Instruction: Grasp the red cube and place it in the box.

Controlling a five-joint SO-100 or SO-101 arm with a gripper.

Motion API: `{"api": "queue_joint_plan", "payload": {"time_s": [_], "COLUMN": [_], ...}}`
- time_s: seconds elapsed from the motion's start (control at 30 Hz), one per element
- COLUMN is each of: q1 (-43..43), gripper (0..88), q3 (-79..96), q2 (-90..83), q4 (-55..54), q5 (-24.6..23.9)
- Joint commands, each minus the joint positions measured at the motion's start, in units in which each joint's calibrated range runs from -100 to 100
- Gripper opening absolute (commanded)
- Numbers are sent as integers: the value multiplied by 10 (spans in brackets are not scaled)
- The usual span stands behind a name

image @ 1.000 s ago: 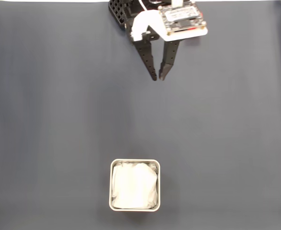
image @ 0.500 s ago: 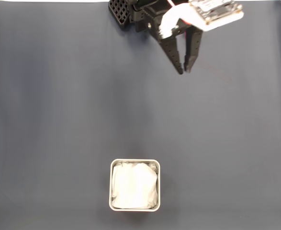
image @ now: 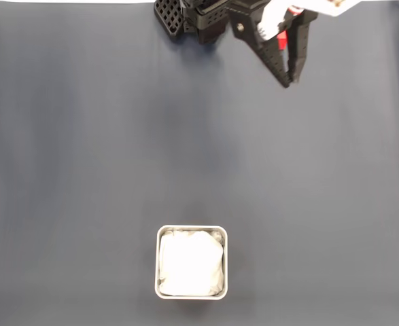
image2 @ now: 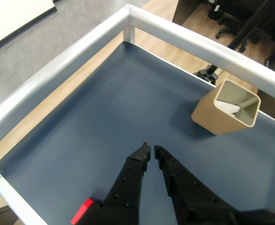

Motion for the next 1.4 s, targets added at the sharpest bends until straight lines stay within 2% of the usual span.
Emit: {"api": "queue_joint_plan", "payload": {"time_s": [0.0,0.77,1.37], "q1": [-30,-147,-238], "gripper": [0,0,0], "q3": [7,71,104], "q2": [-28,-92,-150], "q4": [-1,19,61], "q5": [5,24,21]}}
